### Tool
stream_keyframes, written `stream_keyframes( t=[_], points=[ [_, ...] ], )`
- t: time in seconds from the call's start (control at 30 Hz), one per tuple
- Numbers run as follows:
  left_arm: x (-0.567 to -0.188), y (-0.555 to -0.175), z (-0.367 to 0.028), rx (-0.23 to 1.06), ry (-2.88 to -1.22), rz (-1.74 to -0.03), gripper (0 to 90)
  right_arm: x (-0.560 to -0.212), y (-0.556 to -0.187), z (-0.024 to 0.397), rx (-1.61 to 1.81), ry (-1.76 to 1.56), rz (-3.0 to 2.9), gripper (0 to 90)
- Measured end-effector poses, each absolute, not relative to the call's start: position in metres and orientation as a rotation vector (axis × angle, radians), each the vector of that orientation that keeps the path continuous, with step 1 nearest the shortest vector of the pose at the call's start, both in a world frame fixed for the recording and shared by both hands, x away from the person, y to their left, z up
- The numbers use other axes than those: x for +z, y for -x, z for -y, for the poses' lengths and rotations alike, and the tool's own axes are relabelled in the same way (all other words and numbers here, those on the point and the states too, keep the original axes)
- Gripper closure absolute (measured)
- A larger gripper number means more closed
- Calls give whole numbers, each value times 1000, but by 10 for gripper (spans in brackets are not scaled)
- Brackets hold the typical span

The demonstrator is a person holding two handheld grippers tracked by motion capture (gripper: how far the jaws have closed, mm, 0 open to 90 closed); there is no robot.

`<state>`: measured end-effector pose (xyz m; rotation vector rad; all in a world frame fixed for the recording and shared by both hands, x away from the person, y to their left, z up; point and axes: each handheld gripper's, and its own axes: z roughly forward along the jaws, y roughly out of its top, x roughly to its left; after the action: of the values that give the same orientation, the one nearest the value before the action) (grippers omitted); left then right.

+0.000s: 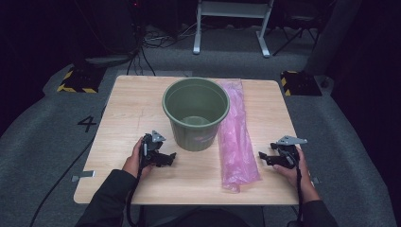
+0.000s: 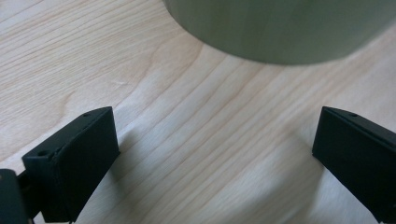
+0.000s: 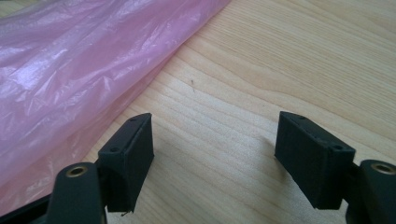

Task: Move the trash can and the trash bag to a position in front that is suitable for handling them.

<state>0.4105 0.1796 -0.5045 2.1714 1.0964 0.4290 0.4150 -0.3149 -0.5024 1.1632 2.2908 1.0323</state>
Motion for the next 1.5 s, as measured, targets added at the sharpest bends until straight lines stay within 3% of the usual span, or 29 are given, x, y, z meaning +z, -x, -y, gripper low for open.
stream_keyframes(
  t=[0.3, 0.53, 0.7, 1.5],
  points=[
    [-505, -403, -209, 377, -2216, -983, 2, -502, -415, 316, 1044, -1152, -2307, 281],
    [-505, -395, -218, 404, -2204, -1009, 2, -494, -413, 314, 1074, -1139, -2285, 265],
    [-505, -393, -222, 399, -2208, -1001, 2, -478, -404, 295, 1155, -986, -2339, 292],
    [-505, -394, -217, 407, -2188, -1053, 0, -498, -399, 230, 1102, -810, -2539, 282]
  ],
)
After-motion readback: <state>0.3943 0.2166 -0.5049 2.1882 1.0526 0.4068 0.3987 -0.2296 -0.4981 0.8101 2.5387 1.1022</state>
